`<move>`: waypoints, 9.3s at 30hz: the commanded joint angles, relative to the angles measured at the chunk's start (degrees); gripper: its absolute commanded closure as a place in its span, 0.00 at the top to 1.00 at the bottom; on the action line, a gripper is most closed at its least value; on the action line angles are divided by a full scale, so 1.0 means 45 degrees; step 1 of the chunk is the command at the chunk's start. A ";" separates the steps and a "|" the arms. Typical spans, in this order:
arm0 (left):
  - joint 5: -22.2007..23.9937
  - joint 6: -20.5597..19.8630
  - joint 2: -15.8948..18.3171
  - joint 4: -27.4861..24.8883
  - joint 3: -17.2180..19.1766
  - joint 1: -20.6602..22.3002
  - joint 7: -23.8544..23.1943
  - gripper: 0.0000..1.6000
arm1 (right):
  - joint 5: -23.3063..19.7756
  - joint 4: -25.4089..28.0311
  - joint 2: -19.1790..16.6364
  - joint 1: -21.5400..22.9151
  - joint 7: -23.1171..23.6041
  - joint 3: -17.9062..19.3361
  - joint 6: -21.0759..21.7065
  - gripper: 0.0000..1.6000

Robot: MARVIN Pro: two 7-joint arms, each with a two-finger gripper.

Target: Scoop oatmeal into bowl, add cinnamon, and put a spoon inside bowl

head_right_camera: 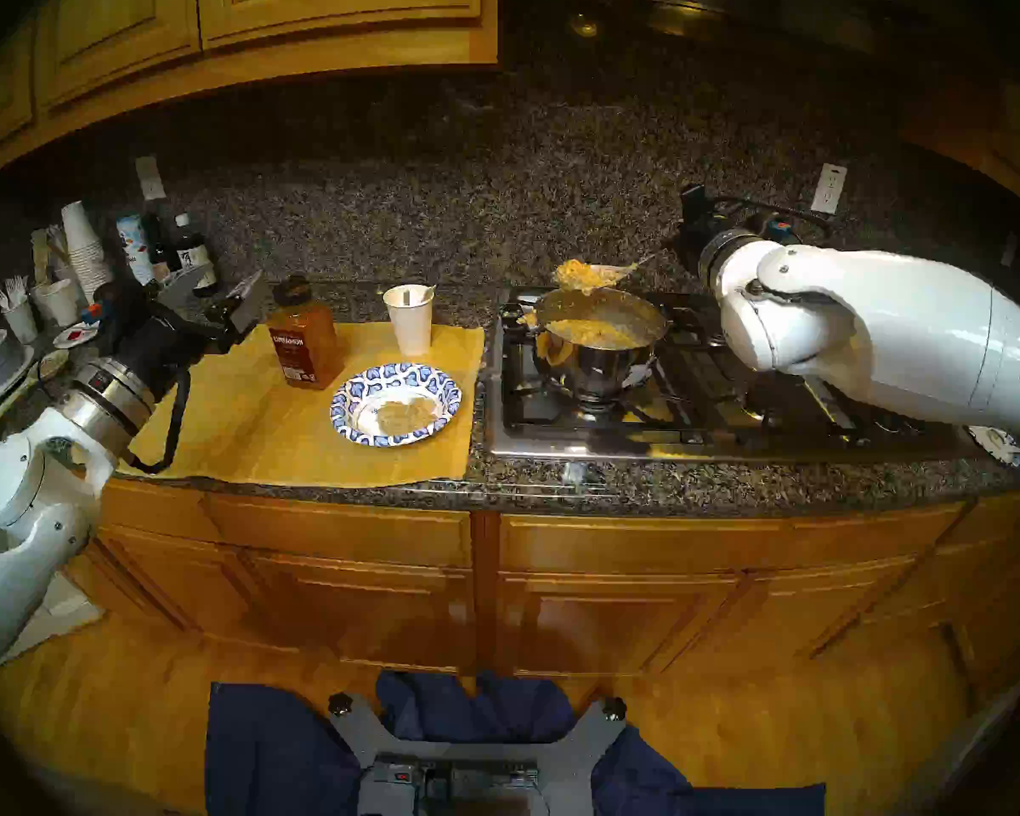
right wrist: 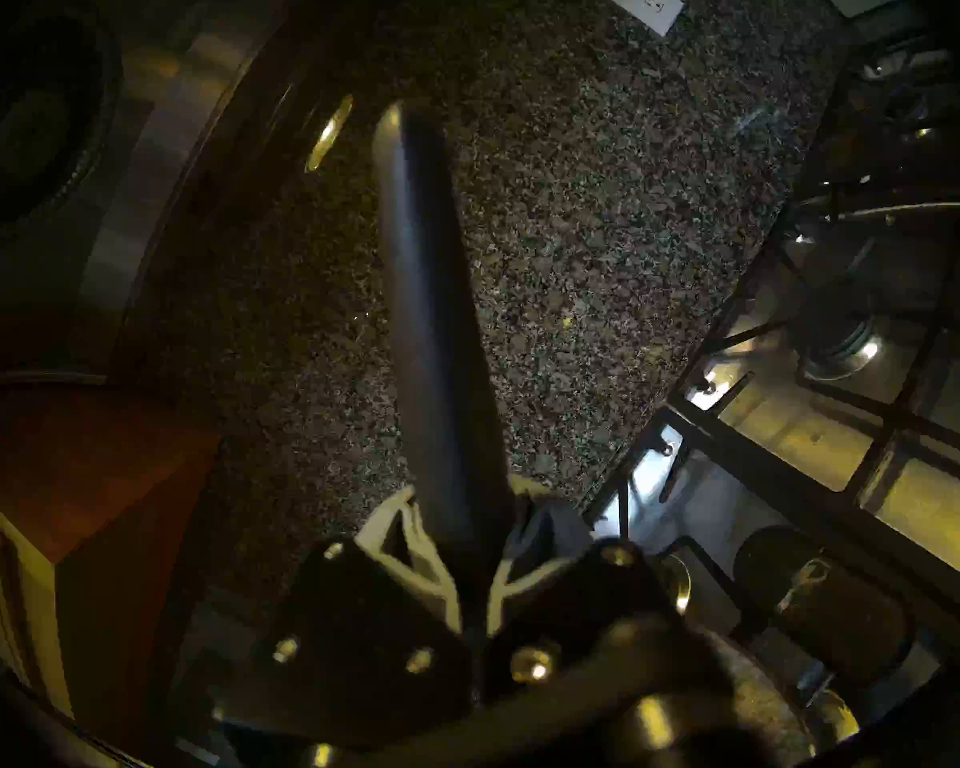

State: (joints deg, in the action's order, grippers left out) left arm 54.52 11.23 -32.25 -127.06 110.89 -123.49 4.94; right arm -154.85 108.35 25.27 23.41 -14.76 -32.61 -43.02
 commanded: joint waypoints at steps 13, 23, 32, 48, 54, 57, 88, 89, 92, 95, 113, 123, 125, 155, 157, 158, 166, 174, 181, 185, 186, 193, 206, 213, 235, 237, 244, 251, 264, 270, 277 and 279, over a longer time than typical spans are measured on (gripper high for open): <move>-0.0026 0.0152 0.0010 -0.0154 0.0282 0.0231 -0.0010 1.00 | 0.0100 0.0676 0.1575 0.1032 -0.0688 0.0917 -0.0597 0.00; -0.0026 0.0151 0.0011 -0.0153 0.0278 0.0232 -0.0008 1.00 | 0.0239 0.0471 0.2999 0.1115 -0.1377 0.1094 -0.0890 0.00; -0.0027 0.0155 0.0009 -0.0154 0.0283 0.0231 -0.0011 1.00 | 0.0294 0.0697 0.3821 0.1208 -0.1918 0.1178 -0.1251 0.00; -0.0029 0.0165 0.0002 -0.0157 0.0296 0.0225 -0.0020 1.00 | 0.0762 0.1194 0.5005 0.1386 -0.2687 0.0783 -0.1828 0.00; -0.0029 0.0167 0.0000 -0.0158 0.0301 0.0222 -0.0024 1.00 | 0.0857 0.1303 0.5520 0.1327 -0.2927 0.0606 -0.2087 0.00; -0.0029 0.0167 0.0000 -0.0158 0.0301 0.0222 -0.0025 1.00 | 0.0905 0.1257 0.5784 0.1314 -0.3003 0.0542 -0.2150 0.00; -0.0029 0.0164 0.0000 -0.0157 0.0298 0.0224 -0.0023 1.00 | 0.2996 0.0788 0.8996 0.2373 -0.4066 -0.1948 -0.1927 0.00; -0.0029 0.0164 0.0001 -0.0157 0.0297 0.0225 -0.0022 1.00 | 0.3196 0.0797 0.9184 0.2470 -0.4128 -0.2164 -0.1939 0.00; -0.0029 0.0164 0.0001 -0.0157 0.0297 0.0225 -0.0022 1.00 | 0.3506 0.0817 0.9583 0.2596 -0.4265 -0.2526 -0.2047 0.00; -0.0029 0.0162 0.0003 -0.0157 0.0295 0.0226 -0.0020 1.00 | 0.3801 0.0756 0.9981 0.2745 -0.4422 -0.2848 -0.2125 0.00; -0.0028 0.0157 0.0006 -0.0155 0.0289 0.0228 -0.0015 1.00 | 0.6139 0.0067 1.2341 0.3450 -0.5032 -0.4847 -0.2403 0.00; -0.0028 0.0157 0.0006 -0.0155 0.0288 0.0228 -0.0015 1.00 | 0.7353 -0.0247 1.3373 0.3937 -0.5453 -0.5674 -0.2505 0.00; -0.0028 0.0157 0.0006 -0.0155 0.0289 0.0228 -0.0015 1.00 | 0.7566 -0.0240 1.3534 0.4090 -0.5520 -0.5813 -0.2511 0.00; -0.0031 0.0170 -0.0004 -0.0159 0.0306 0.0220 -0.0029 1.00 | 1.3099 0.0163 1.6889 0.4310 -0.8372 -0.8408 -0.2661 0.00; -0.0031 0.0170 -0.0004 -0.0159 0.0306 0.0220 -0.0030 1.00 | 1.3597 0.0124 1.7206 0.4289 -0.8703 -0.8634 -0.2661 0.00; -0.0031 0.0170 -0.0004 -0.0159 0.0307 0.0220 -0.0030 1.00 | 1.3858 0.0083 1.7226 0.4205 -0.8818 -0.8670 -0.2661 0.00; -0.0031 0.0172 -0.0007 -0.0160 0.0311 0.0217 -0.0035 1.00 | 1.4801 -0.0091 1.7525 0.3713 -0.9225 -0.8879 -0.2661 0.00; -0.0027 0.0153 0.0007 -0.0154 0.0286 0.0228 -0.0015 1.00 | 1.4820 -0.0428 1.7112 0.4315 -0.8992 -0.9224 -0.2661 0.00; -0.0027 0.0152 0.0008 -0.0154 0.0284 0.0230 -0.0013 1.00 | 1.5043 -0.0409 1.6994 0.4739 -0.9070 -0.9274 -0.2661 0.00; -0.0027 0.0152 0.0008 -0.0154 0.0284 0.0230 -0.0013 1.00 | 1.5152 -0.0383 1.6919 0.4870 -0.9155 -0.9296 -0.2661 0.00; -0.0027 0.0151 0.0009 -0.0154 0.0282 0.0230 -0.0012 1.00 | 1.5128 -0.0404 1.6883 0.4926 -0.9055 -0.9324 -0.2661 0.00; -0.0027 0.0152 0.0009 -0.0154 0.0282 0.0230 -0.0011 1.00 | 1.5297 -0.0369 1.6734 0.5130 -0.9141 -0.9474 -0.2661 0.00; -0.0029 0.0162 0.0002 -0.0157 0.0294 0.0226 -0.0019 1.00 | 1.6035 -0.0487 1.7185 0.3503 -0.9220 -0.9837 -0.2290 0.00; -0.0028 0.0158 0.0005 -0.0156 0.0290 0.0228 -0.0016 1.00 | 1.6496 -0.0789 1.7127 0.3418 -0.9545 -0.9884 -0.1935 0.00; -0.0026 0.0146 0.0013 -0.0152 0.0275 0.0232 -0.0006 1.00 | 1.6965 -0.0624 1.6099 0.4712 -0.9963 -0.9630 -0.1826 0.00; -0.0026 0.0147 0.0013 -0.0152 0.0275 0.0232 -0.0007 1.00 | 1.6922 -0.0612 1.5962 0.4784 -0.9878 -0.9592 -0.1823 0.00; -0.0027 0.0150 0.0011 -0.0153 0.0277 0.0232 -0.0008 1.00 | 1.6518 -0.0495 1.5309 0.4792 -0.9782 -0.9152 -0.2141 0.00; -0.0027 0.0155 0.0010 -0.0154 0.0283 0.0230 -0.0010 1.00 | 1.5938 -0.0104 1.4770 0.4746 -0.9606 -0.8689 -0.2595 0.00; -0.0031 0.0170 -0.0003 -0.0159 0.0305 0.0221 -0.0028 1.00 | 1.5209 0.0132 1.4670 0.4268 -0.9279 -0.8483 -0.2661 0.00; -0.0031 0.0172 -0.0006 -0.0159 0.0309 0.0218 -0.0033 1.00 | 1.4889 0.0160 1.4713 0.4014 -0.9101 -0.8331 -0.2661 0.00; -0.0031 0.0168 -0.0005 -0.0159 0.0305 0.0221 -0.0030 1.00 | 1.4521 0.0084 1.4577 0.3948 -0.8900 -0.8259 -0.2661 0.00; -0.0031 0.0167 -0.0004 -0.0158 0.0304 0.0222 -0.0029 1.00 | 1.4353 0.0095 1.4496 0.3967 -0.8824 -0.8234 -0.2661 0.00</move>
State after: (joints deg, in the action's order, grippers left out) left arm 54.52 11.23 -32.27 -127.06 110.91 -123.49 4.92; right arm -88.85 109.85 92.28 40.35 -49.99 -70.57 -54.57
